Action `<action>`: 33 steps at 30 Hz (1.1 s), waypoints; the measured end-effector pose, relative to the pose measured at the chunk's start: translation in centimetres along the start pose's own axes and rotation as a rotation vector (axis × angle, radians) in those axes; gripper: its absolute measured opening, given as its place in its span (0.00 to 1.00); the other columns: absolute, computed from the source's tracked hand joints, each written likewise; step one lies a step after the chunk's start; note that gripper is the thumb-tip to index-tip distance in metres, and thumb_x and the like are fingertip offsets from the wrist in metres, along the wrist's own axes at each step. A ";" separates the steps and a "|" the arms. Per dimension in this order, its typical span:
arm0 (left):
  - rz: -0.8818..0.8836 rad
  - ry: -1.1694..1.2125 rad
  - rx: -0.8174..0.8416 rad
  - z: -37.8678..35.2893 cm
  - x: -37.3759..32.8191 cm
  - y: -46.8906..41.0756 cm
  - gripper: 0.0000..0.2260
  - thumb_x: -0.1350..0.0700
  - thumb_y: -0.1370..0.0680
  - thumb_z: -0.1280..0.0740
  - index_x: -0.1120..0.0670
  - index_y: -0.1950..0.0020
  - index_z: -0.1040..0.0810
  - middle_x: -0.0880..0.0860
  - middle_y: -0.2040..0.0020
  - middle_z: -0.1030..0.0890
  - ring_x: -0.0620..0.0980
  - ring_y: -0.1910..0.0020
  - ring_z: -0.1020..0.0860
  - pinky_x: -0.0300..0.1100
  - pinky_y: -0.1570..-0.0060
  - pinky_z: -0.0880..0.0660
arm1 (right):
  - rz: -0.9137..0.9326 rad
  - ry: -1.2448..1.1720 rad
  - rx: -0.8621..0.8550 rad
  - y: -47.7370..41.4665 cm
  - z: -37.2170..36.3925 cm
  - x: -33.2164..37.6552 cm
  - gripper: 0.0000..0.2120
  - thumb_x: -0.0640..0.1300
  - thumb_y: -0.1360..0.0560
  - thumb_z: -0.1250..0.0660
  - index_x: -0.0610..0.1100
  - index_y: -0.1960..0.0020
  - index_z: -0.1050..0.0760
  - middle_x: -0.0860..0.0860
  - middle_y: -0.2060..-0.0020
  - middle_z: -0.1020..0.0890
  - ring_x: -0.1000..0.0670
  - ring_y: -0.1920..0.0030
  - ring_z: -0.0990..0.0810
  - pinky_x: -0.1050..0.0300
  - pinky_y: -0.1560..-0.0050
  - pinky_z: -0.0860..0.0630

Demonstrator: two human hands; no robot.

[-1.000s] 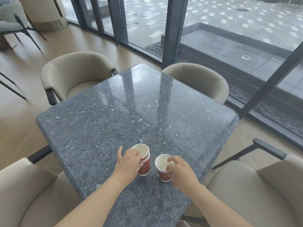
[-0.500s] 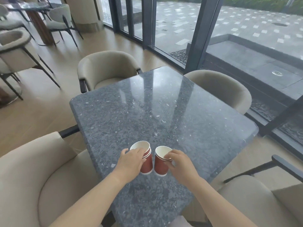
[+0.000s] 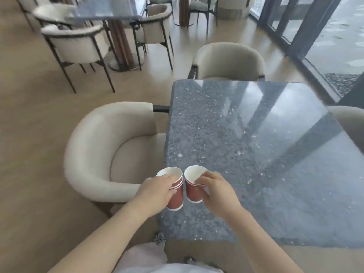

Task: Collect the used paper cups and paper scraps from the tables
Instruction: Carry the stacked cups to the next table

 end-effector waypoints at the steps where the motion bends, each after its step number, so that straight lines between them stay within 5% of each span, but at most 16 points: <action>1: 0.051 0.013 -0.011 -0.3 0.7 1.4 0.10 0.50 0.22 0.40 0.49 0.43 0.30 0.51 0.44 0.21 0.57 0.46 0.24 0.49 0.50 0.27 | 0.036 -0.021 0.023 0.2 -0.7 0.7 0.09 0.39 0.29 0.34 0.48 0.51 0.21 0.53 0.51 0.21 0.46 0.50 0.25 0.49 0.58 0.23; 12: 0.389 0.105 -0.292 0.3 5.2 12.5 0.04 0.51 0.24 0.38 0.50 0.55 0.30 0.48 0.56 0.20 0.53 0.54 0.25 0.44 0.55 0.31 | 0.295 -0.173 0.150 0.0 -5.9 9.4 0.08 0.36 0.29 0.31 0.44 0.52 0.20 0.51 0.50 0.20 0.48 0.50 0.24 0.62 0.54 0.29; 16: 0.510 0.170 -0.326 0.3 7.5 15.5 0.03 0.51 0.23 0.39 0.50 0.55 0.31 0.48 0.55 0.21 0.52 0.53 0.26 0.44 0.58 0.32 | 0.364 -0.166 0.209 -0.8 -7.8 12.8 0.07 0.36 0.29 0.32 0.44 0.52 0.20 0.52 0.50 0.21 0.49 0.49 0.25 0.60 0.54 0.28; 23: 0.700 0.276 -0.443 1.0 14.1 23.3 0.08 0.56 0.22 0.39 0.51 0.44 0.26 0.47 0.46 0.23 0.51 0.44 0.28 0.47 0.46 0.31 | 0.506 -0.177 0.333 -1.3 -13.2 22.3 0.06 0.37 0.29 0.34 0.45 0.55 0.20 0.52 0.50 0.21 0.49 0.48 0.25 0.57 0.53 0.26; 33: 0.863 0.243 -0.614 4.2 26.4 38.3 0.06 0.57 0.23 0.38 0.54 0.48 0.24 0.49 0.48 0.22 0.52 0.46 0.26 0.43 0.49 0.32 | 0.709 -0.203 0.403 -0.2 -22.8 40.0 0.07 0.41 0.28 0.34 0.45 0.51 0.21 0.53 0.47 0.23 0.51 0.47 0.27 0.62 0.54 0.29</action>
Point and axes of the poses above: each hand's wrist, its own y-axis away from the middle knuckle, its own z-axis out of the back of the hand, x = y × z, the point moved 5 cm from there along -y, towards the middle knuckle
